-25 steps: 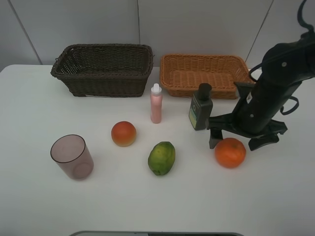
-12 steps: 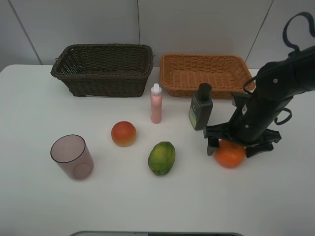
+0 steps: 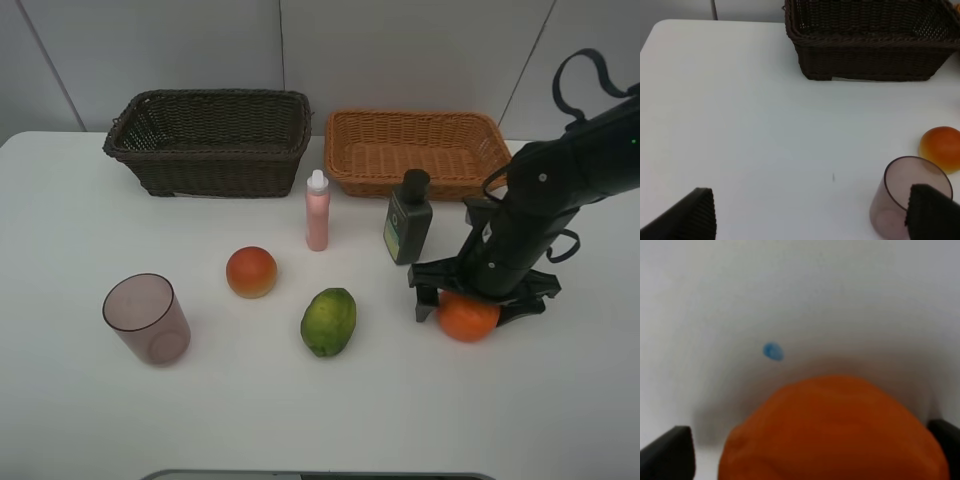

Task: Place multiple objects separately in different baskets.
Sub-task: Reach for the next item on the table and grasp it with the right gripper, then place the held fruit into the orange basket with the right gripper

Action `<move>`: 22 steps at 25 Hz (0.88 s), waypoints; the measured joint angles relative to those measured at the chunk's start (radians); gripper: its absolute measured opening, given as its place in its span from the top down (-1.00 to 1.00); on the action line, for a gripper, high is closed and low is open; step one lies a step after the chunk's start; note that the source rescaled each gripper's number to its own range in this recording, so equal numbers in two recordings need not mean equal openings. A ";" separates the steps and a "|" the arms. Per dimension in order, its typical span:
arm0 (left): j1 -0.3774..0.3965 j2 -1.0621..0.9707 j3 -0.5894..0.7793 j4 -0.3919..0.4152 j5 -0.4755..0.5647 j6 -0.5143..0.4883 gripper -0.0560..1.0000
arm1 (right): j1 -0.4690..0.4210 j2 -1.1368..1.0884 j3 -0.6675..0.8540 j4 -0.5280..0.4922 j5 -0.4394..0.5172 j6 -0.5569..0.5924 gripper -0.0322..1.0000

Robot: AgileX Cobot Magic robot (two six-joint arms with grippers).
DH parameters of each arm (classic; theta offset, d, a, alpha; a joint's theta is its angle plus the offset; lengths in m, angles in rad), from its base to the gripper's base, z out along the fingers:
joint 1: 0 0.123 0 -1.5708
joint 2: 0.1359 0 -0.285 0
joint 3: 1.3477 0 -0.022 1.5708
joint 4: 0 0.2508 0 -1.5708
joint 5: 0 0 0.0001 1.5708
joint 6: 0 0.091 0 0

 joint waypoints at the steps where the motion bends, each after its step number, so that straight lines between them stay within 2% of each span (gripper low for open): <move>1: 0.000 0.000 0.000 0.000 0.000 0.000 -0.96 | 0.000 0.000 0.000 0.000 0.000 0.001 -0.77; 2: 0.000 0.000 0.000 0.000 0.000 0.000 -0.96 | 0.000 0.000 0.000 0.000 -0.001 0.001 -0.68; 4: 0.000 0.000 0.000 0.000 0.000 0.000 -0.96 | 0.000 0.001 0.000 0.000 -0.001 0.001 -0.27; 5: 0.000 0.000 0.000 0.000 0.000 0.000 -0.96 | 0.000 0.001 0.000 0.001 -0.001 0.001 -0.24; 22: 0.000 0.000 0.000 0.000 0.000 0.000 -0.96 | 0.000 0.001 0.000 0.001 -0.006 0.001 -0.24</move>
